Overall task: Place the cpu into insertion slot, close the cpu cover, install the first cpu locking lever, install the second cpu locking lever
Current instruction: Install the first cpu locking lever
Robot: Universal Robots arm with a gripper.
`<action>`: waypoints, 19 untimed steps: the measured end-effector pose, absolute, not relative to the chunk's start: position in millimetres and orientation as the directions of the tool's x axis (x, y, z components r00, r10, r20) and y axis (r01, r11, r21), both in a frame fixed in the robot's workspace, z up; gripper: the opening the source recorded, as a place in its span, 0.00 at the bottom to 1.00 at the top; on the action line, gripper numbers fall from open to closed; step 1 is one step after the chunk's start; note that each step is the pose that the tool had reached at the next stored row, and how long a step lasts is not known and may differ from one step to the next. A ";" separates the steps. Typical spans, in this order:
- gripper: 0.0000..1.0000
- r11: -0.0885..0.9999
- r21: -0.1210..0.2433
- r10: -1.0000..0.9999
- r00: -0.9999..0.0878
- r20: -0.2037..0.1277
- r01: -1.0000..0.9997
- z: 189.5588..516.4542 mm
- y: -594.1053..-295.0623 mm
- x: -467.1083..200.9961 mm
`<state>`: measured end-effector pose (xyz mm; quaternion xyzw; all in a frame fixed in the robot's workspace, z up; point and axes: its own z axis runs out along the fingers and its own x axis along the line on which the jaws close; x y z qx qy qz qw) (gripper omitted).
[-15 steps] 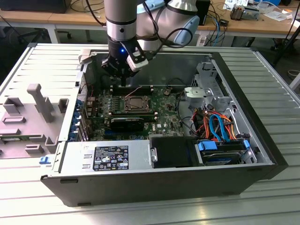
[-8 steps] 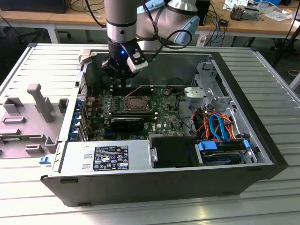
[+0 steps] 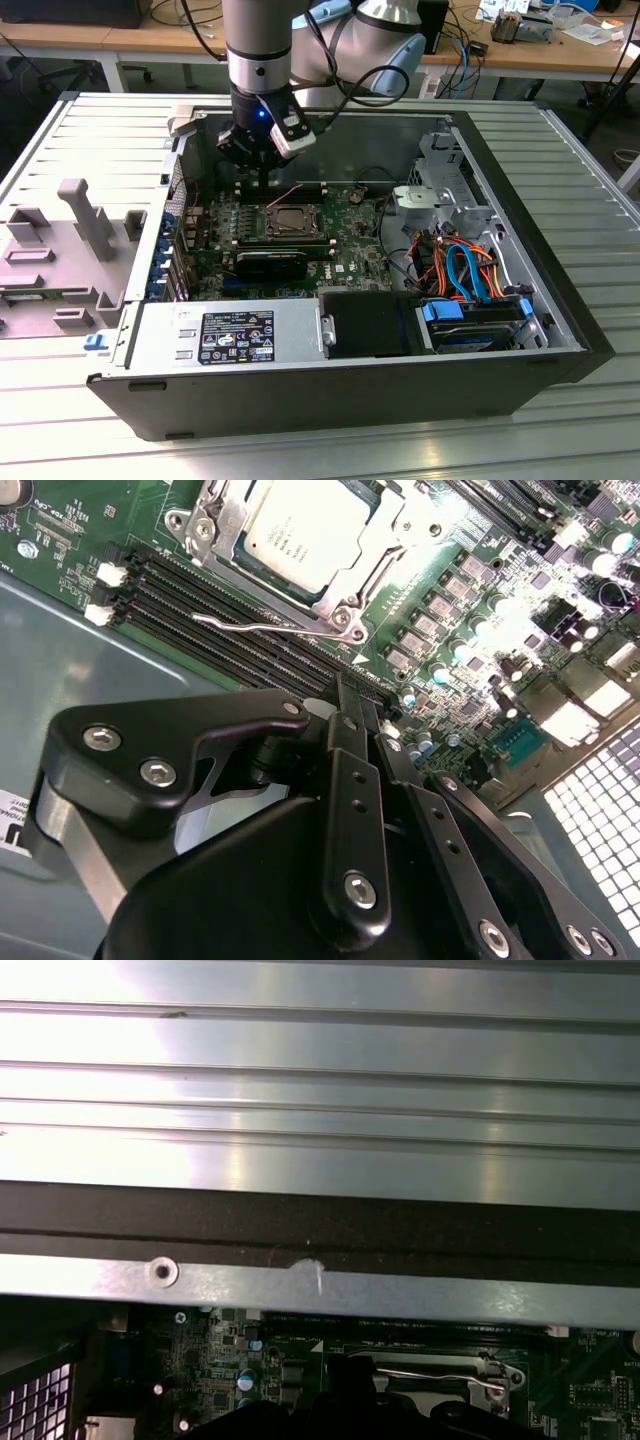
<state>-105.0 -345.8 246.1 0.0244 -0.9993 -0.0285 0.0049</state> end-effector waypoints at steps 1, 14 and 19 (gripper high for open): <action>0.11 0.997 0.057 -0.049 -0.999 0.008 -0.049 245.7 -345.8 -105.0; 0.11 0.997 0.057 -0.049 -0.999 0.008 -0.049 240.4 -345.8 -105.0; 0.11 0.997 0.057 -0.049 -0.999 0.008 -0.049 238.4 -345.8 -105.0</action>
